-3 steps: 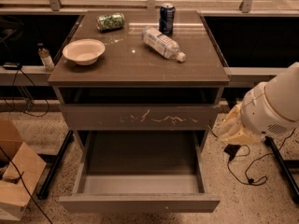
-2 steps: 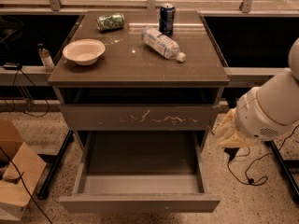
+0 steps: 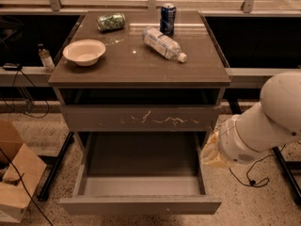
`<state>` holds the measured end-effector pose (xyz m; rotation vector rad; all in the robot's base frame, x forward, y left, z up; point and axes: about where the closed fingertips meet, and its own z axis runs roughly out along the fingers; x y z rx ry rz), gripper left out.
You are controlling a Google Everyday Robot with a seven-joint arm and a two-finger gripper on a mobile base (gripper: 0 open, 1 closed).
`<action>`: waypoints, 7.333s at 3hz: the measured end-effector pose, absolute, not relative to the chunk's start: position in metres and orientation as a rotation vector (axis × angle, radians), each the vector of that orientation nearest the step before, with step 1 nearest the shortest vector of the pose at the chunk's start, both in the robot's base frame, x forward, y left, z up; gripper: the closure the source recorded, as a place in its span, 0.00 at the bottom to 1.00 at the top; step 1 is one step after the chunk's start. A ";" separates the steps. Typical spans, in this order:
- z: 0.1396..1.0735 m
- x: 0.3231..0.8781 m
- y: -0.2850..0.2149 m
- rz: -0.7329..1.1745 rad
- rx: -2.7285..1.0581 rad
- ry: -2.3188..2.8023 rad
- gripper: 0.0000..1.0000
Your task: Close middle drawer
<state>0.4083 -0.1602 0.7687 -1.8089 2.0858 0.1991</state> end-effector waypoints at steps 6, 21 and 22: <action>0.601 0.408 -0.106 0.482 -1.767 1.967 1.00; 0.365 0.503 -0.144 0.728 -1.433 2.172 1.00; 0.367 0.502 -0.144 0.728 -1.433 2.172 1.00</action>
Offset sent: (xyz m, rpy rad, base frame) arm -0.0044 0.0282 -0.1391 0.1558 0.1030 -0.0200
